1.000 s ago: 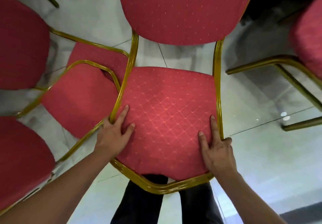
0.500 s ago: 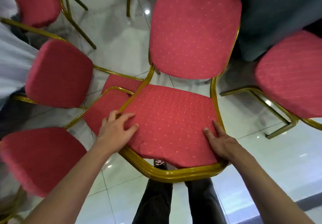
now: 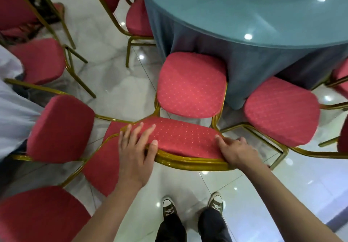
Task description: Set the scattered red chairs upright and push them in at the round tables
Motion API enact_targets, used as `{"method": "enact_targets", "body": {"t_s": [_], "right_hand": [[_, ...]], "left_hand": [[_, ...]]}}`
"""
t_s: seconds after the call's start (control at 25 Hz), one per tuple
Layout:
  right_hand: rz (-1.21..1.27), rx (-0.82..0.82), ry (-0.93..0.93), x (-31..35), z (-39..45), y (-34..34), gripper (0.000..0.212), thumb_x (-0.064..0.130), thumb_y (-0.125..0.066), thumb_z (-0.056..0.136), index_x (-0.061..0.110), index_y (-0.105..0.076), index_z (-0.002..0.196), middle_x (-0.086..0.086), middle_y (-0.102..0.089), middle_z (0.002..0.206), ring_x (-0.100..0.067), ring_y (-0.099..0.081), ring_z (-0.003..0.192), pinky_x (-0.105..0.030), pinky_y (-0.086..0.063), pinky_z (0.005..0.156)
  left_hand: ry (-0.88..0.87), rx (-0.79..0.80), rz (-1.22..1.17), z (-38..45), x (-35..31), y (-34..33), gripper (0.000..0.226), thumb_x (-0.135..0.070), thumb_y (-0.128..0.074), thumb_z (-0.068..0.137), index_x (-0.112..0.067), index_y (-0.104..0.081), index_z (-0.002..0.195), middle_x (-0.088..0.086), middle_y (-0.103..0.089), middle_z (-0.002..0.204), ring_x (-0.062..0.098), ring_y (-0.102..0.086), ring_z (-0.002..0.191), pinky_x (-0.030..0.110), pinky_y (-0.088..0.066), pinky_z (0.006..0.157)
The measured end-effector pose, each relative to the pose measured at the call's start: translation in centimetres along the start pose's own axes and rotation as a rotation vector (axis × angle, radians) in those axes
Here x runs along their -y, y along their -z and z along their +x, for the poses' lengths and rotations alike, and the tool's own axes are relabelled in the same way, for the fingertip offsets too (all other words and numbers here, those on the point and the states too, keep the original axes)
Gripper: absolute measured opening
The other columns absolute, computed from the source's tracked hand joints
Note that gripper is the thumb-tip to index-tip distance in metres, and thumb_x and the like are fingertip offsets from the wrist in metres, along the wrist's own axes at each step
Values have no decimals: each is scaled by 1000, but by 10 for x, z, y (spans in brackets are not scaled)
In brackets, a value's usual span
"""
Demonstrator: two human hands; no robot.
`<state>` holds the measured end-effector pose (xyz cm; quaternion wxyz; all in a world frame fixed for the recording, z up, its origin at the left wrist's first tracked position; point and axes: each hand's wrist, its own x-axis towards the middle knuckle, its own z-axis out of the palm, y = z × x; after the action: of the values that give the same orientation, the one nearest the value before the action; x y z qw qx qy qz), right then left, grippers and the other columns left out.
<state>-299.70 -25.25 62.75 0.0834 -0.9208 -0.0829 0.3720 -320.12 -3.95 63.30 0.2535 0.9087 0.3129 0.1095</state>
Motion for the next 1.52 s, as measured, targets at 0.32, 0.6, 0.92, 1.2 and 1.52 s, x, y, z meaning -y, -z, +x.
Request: {"method": "enact_targets", "body": {"t_s": [0.32,0.6,0.92,1.2,1.52], "right_hand": [[97,-351,405,16,-51,-18,69,72,-7,97,43,-41,149,12,-49,142,-13,-39,138,-42,-23,116],[119,-550,615,16,-22,2,51,55,-18,107,42,-33,155,8,-44,152,-12,-38,140,-39,-18,121],[134,-559,645,43,35,75,65,74,-26,98,40,-40,152,14,-47,145,-7,-36,138,-27,-10,118],[130,-568,602,66,77,116,66,77,-26,97,41,-39,150,17,-47,140,-8,-41,134,-34,-14,120],[175,-603,528,105,96,127,71,79,-29,93,39,-38,151,11,-47,139,-14,-45,131,-46,-21,121]], "left_hand": [[27,8,-31,31,-12,5,65,-61,-21,99,-36,-21,158,-5,-36,159,20,-17,153,46,-5,126],[45,39,-3,81,-28,10,70,-66,-17,95,-36,-19,159,-2,-37,159,23,-21,151,48,-10,124],[72,175,16,179,-56,15,78,-67,10,87,-44,-20,156,-10,-25,164,13,-8,154,35,6,125],[113,121,-35,237,-80,4,75,-68,4,89,-44,-25,155,-9,-18,166,10,-1,154,41,6,125],[100,18,-82,291,-73,3,69,-60,-8,93,-38,-37,151,-8,-28,163,12,-10,154,43,2,124]]}}
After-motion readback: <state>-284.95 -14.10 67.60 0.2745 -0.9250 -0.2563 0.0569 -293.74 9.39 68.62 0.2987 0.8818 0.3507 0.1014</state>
